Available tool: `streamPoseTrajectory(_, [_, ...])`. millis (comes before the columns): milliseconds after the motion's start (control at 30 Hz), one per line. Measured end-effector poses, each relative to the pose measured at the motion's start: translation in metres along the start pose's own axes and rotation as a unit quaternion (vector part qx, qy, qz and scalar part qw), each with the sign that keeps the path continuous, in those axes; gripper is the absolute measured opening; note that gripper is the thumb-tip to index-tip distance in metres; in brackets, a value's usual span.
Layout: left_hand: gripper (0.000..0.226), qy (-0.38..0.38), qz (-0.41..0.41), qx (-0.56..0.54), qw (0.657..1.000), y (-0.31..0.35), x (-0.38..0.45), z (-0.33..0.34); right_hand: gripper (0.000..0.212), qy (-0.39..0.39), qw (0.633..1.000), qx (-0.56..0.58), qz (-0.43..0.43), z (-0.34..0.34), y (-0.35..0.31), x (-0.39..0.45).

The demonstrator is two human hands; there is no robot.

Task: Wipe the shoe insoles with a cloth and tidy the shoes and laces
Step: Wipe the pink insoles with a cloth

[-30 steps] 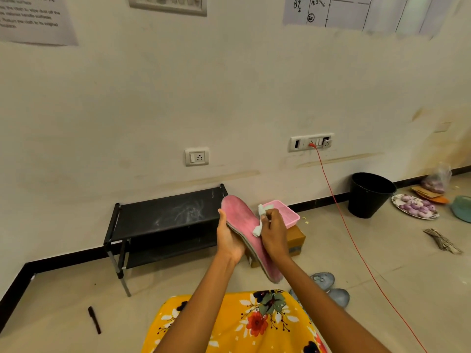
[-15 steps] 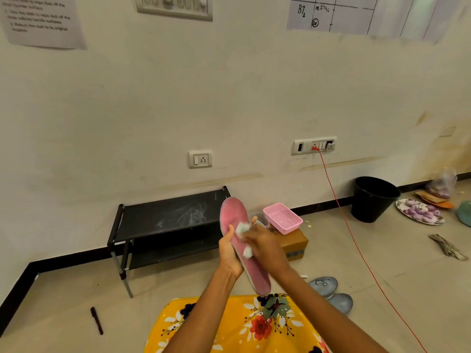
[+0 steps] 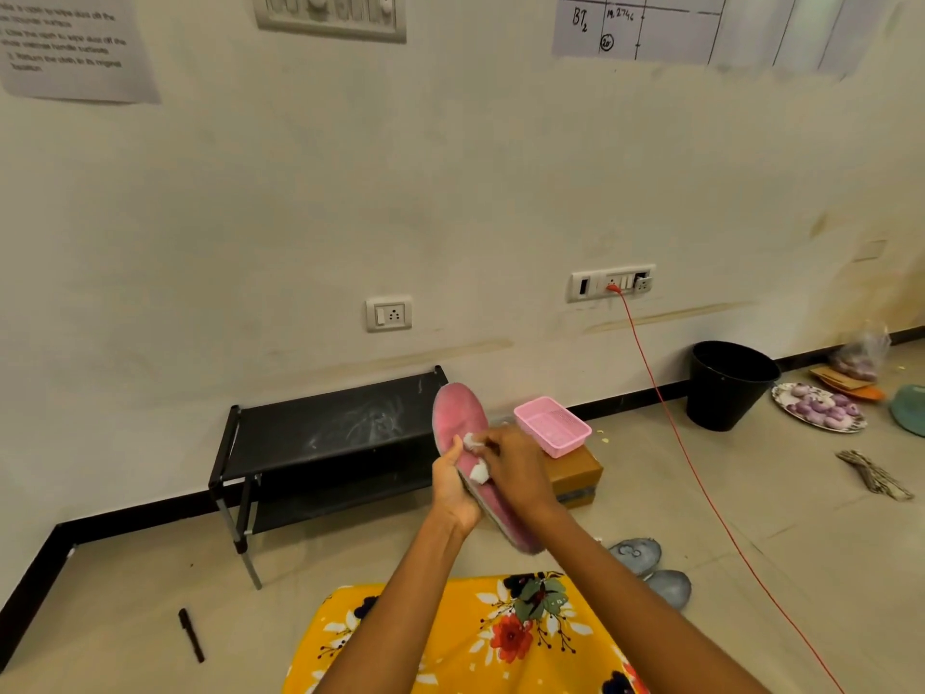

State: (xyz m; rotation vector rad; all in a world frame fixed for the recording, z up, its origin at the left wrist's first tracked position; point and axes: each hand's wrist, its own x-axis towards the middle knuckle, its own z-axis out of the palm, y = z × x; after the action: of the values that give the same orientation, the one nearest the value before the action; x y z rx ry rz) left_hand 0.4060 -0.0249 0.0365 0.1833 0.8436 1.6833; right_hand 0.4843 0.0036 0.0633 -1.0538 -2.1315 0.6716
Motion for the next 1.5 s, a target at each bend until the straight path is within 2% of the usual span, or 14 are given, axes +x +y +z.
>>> streamPoseTrajectory(167, [0.055,-0.006,-0.029,-0.032,0.999,0.012,0.007,-0.023,0.02,-0.112,0.987,-0.075,-0.085,0.005,0.009,-0.017])
streamPoseTrajectory(233, [0.048,-0.021,-0.013,-0.027,0.999,0.009,0.004,-0.019,0.024,-0.054,0.989,-0.122,-0.067,-0.003,0.02,-0.004])
streamPoseTrajectory(333, [0.043,-0.01,-0.006,-0.01,1.0,0.006,-0.002,-0.006,0.022,0.051,0.994,-0.088,-0.028,0.0,0.016,0.0])
streamPoseTrajectory(433, [0.057,-0.018,-0.037,-0.032,0.999,0.013,0.002,-0.011,0.017,-0.015,0.998,-0.024,-0.049,0.014,0.005,-0.023])
streamPoseTrajectory(533, [0.053,-0.007,-0.041,-0.03,0.999,0.014,0.005,-0.023,0.018,-0.074,0.99,-0.065,-0.103,0.004,0.013,-0.019])
streamPoseTrajectory(700, [0.044,0.009,-0.012,-0.009,1.0,0.005,-0.009,-0.008,0.02,0.04,0.993,-0.108,-0.035,0.003,0.013,-0.007])
streamPoseTrajectory(800, [0.055,0.0,-0.038,-0.028,0.999,0.013,-0.004,-0.013,0.018,-0.041,0.994,-0.068,-0.077,0.012,0.008,-0.028])
streamPoseTrajectory(867, [0.048,0.0,-0.031,-0.026,0.999,0.016,-0.005,-0.017,0.02,-0.069,0.985,-0.113,-0.112,0.0,0.014,-0.025])
streamPoseTrajectory(967, [0.047,-0.027,-0.01,-0.019,0.999,0.014,-0.007,-0.01,0.022,0.007,0.983,-0.172,-0.066,-0.015,0.018,-0.006])
streamPoseTrajectory(1033, [0.049,-0.024,-0.011,-0.012,1.0,0.016,-0.008,-0.003,0.022,0.054,0.989,-0.13,-0.041,-0.009,0.009,-0.004])
streamPoseTrajectory(1133, [0.059,-0.029,-0.034,-0.02,0.999,0.025,-0.002,-0.007,0.018,-0.016,0.995,-0.054,-0.084,0.006,-0.002,-0.017])
streamPoseTrajectory(1200, [0.06,-0.021,-0.028,-0.025,0.999,0.028,0.0,-0.014,0.018,-0.063,0.989,-0.07,-0.113,0.0,0.001,-0.02])
streamPoseTrajectory(1400, [0.039,0.005,0.001,0.005,1.0,0.019,-0.008,0.003,0.024,0.049,0.988,-0.142,-0.025,-0.001,-0.009,0.006])
streamPoseTrajectory(1500, [0.056,-0.007,-0.008,-0.036,0.999,0.026,-0.002,-0.002,0.018,0.001,0.993,-0.092,-0.073,0.007,-0.022,-0.01])
